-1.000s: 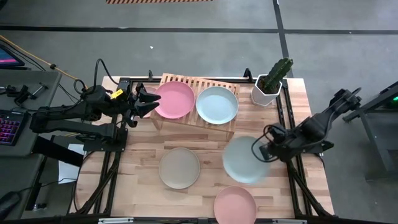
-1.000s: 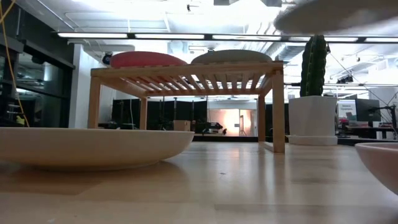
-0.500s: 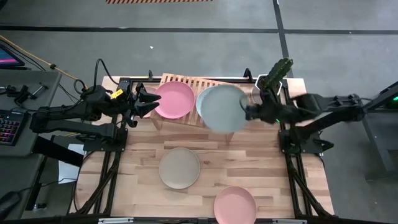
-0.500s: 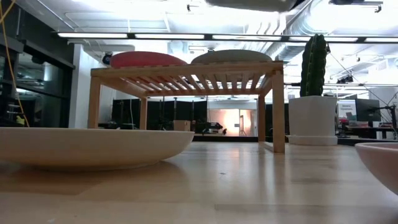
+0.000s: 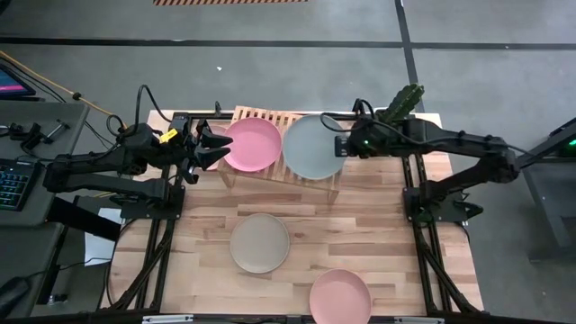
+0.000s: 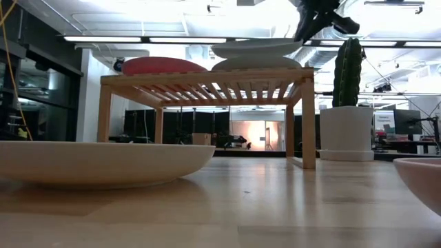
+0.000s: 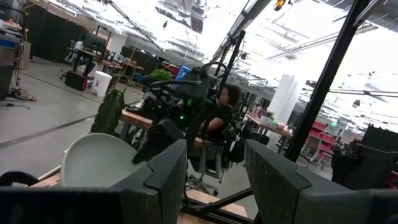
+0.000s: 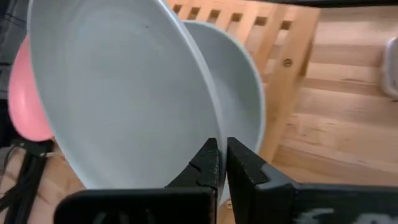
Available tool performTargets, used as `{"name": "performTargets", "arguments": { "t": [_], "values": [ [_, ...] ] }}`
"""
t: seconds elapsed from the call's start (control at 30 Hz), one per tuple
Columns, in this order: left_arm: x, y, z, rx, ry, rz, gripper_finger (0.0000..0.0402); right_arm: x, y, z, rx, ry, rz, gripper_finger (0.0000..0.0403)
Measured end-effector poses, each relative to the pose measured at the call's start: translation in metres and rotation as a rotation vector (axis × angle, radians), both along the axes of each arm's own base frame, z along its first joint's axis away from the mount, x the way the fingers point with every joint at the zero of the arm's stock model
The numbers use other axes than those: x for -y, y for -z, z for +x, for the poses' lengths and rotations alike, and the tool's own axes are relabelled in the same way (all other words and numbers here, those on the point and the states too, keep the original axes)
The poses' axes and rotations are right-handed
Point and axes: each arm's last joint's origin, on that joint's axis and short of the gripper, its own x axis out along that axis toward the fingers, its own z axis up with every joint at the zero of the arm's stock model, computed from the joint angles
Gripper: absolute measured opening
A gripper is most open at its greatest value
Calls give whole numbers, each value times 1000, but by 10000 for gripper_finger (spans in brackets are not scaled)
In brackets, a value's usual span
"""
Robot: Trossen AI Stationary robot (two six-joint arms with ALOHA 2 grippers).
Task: Place and stack plates onto a shelf
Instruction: Stack the blue plate on top of the other blue plate on the shelf, then stack the top pink plate on top of the other pink plate on the shelf
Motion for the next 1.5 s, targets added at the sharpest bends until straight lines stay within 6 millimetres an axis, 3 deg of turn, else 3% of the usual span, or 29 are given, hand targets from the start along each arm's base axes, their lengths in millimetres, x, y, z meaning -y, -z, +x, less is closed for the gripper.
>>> {"name": "performTargets", "arguments": {
  "t": [0.63,1.0,1.2,1.37,1.5],
  "values": [
    [0,0,0,-1,0,1,152,4,2,5,-32,-48,-51,11],
    [0,0,0,-2,0,0,152,4,-2,8,-3,-100,-102,124],
    [0,0,0,-2,0,0,152,3,-12,-4,16,-143,-152,181],
    [0,0,0,-4,-15,-3,152,-2,-23,-17,54,-190,-185,202],
    [-1,1,0,-6,-23,-6,152,-15,-27,-26,53,-331,-182,204]
  ]
}}
